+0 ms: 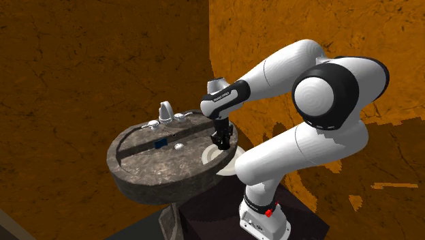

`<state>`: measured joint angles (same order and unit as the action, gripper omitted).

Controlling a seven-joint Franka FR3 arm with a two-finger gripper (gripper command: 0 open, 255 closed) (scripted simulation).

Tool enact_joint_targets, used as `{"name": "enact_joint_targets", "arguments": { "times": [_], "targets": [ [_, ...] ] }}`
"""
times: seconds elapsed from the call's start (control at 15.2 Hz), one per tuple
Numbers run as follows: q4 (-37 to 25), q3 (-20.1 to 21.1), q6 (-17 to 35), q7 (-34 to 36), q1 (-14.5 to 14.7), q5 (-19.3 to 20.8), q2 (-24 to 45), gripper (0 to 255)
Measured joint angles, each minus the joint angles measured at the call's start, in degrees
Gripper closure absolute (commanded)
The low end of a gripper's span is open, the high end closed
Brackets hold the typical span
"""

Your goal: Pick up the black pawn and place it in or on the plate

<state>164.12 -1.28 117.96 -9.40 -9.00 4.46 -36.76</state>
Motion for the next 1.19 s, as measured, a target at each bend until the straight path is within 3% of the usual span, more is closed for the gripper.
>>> {"name": "enact_joint_targets", "arguments": {
  "times": [0.53, 0.59, 0.86, 1.06, 1.19],
  "targets": [
    [-0.85, 0.10, -0.43, 0.28, 0.06, 0.22, 1.24, 255],
    [-0.91, 0.01, -0.41, 0.16, 0.03, 0.27, 1.30, 0],
    [0.65, -0.17, 1.69, -0.03, -0.08, -4.37, 1.02, 0],
    [1.18, 1.20, 1.37, -0.39, -0.95, -3.33, -0.04, 0],
    [-0.59, 1.65, -1.50, -0.85, -1.38, -1.71, -0.52, 0]
  ]
}}
